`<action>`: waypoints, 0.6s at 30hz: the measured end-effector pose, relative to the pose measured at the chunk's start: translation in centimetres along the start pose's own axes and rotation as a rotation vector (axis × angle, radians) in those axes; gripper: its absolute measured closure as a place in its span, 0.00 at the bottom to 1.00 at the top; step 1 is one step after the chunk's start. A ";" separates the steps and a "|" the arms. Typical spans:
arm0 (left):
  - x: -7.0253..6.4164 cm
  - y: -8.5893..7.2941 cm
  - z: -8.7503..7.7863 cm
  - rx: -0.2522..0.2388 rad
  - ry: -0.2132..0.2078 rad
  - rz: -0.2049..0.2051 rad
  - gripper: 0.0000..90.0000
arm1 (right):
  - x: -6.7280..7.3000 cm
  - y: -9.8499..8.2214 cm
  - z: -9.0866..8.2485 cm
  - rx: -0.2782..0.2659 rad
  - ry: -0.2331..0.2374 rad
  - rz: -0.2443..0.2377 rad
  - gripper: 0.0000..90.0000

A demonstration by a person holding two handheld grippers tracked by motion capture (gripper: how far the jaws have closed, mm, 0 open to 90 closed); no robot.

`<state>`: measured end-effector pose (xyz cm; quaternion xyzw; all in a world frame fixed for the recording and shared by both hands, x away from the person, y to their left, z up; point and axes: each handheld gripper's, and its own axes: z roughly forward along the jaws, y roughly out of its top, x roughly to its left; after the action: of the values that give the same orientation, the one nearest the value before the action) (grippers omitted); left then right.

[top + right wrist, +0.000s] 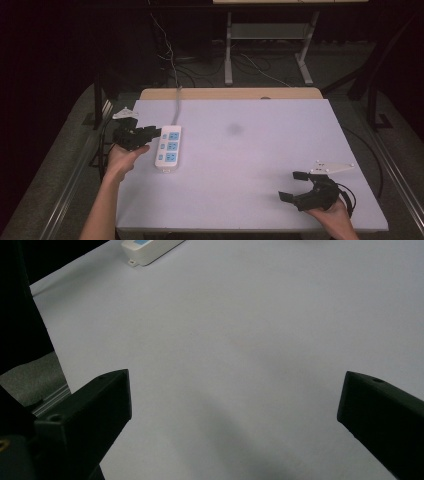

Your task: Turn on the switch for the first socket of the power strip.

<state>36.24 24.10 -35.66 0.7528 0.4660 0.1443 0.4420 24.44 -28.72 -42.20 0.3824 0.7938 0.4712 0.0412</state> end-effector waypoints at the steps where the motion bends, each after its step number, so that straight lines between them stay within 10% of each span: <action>1: -0.1 -0.1 -0.2 -0.005 -0.003 0.001 0.69 | 0.0 0.0 0.0 0.000 0.000 0.001 0.01; 18: -3.5 -3.0 -2.2 -0.052 -0.094 0.050 0.16 | 0.0 0.0 -0.1 -0.005 -0.001 0.005 0.01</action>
<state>31.36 22.91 -36.14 0.7583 0.4219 0.1317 0.4792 24.40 -28.76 -42.17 0.3847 0.7916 0.4729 0.0413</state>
